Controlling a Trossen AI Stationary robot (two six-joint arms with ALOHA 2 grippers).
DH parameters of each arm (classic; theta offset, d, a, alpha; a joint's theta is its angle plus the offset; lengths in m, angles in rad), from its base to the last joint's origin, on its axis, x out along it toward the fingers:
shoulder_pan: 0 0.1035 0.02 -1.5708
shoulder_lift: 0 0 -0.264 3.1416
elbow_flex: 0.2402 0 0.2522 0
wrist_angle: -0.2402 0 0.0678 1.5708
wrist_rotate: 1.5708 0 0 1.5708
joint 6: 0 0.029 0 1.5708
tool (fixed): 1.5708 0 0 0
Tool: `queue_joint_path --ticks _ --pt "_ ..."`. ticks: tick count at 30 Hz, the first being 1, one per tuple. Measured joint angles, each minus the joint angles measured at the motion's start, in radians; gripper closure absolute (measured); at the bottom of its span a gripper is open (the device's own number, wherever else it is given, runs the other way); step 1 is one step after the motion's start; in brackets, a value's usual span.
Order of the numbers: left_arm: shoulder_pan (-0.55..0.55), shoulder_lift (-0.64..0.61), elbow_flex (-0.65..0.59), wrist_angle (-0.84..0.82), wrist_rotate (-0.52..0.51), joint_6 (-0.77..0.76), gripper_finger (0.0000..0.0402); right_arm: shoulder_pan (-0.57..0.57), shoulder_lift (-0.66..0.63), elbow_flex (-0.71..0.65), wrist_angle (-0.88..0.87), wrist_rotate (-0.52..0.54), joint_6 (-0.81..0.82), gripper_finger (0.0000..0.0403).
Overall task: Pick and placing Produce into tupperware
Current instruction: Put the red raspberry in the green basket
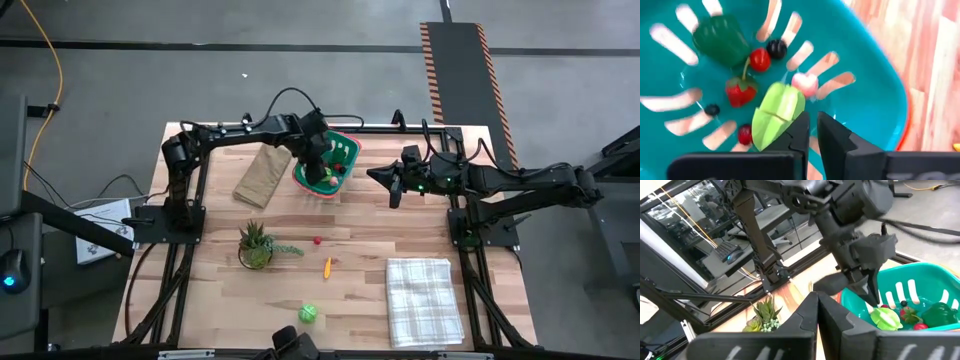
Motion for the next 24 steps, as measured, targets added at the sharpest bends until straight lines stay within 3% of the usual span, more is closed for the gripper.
queue_joint_path --ticks 5,11,20,24 --pt "0.000 -0.002 0.108 -0.148 -0.001 0.094 0.0398 0.000 0.000 0.000 0.000 0.000 -0.005 0.0402" --pt "0.000 -0.002 0.187 -0.346 0.034 0.163 0.0393 0.000 0.000 0.000 0.000 -0.039 -0.003 0.0402" --pt "-0.007 -0.002 0.193 -0.518 0.168 0.161 0.0400 0.000 0.000 0.000 -0.006 -0.134 -0.002 0.0402" --pt "-0.038 -0.002 0.193 -0.562 0.181 0.158 0.0400 0.000 0.000 0.000 -0.021 -0.183 0.001 0.0402"
